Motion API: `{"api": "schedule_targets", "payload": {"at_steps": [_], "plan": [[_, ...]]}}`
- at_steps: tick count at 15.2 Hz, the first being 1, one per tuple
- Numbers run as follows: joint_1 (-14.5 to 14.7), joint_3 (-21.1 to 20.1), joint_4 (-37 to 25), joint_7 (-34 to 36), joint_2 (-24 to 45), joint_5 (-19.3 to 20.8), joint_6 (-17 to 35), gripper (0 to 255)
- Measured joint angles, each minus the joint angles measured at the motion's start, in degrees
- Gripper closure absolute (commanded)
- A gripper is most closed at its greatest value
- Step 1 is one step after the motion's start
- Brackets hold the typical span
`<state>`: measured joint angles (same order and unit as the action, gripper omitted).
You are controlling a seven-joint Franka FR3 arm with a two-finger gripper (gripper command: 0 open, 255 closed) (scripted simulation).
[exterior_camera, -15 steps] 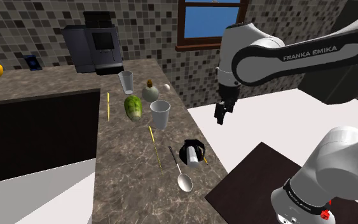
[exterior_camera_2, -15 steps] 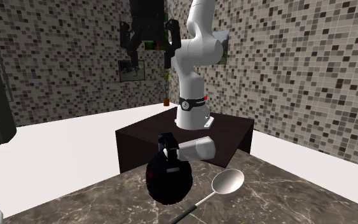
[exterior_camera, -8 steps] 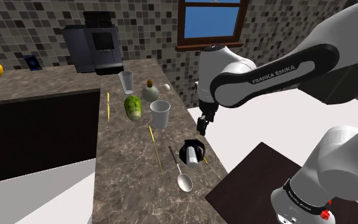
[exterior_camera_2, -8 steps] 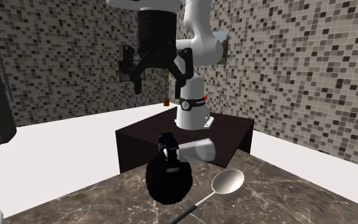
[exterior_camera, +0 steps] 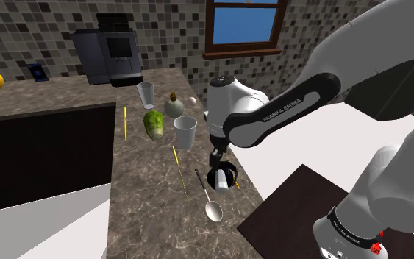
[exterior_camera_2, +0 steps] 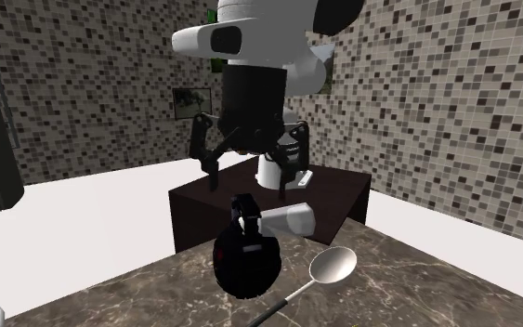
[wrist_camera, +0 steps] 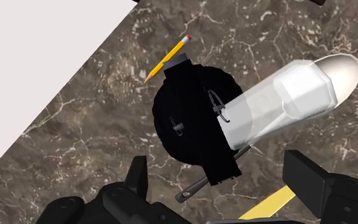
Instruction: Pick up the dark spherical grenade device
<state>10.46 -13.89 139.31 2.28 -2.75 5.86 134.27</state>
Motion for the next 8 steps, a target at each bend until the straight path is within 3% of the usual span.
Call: {"api": "schedule_targets", "payload": {"at_steps": [6, 7, 8], "plan": [[-0.1, 0.0, 0.7, 1.5, 4.0, 2.0, 4.6, 0], [-0.1, 0.0, 0.7, 1.6, 4.3, 2.2, 4.9, 255], [-0.1, 0.0, 0.6, 1.7, 4.3, 2.2, 5.3, 255]]}}
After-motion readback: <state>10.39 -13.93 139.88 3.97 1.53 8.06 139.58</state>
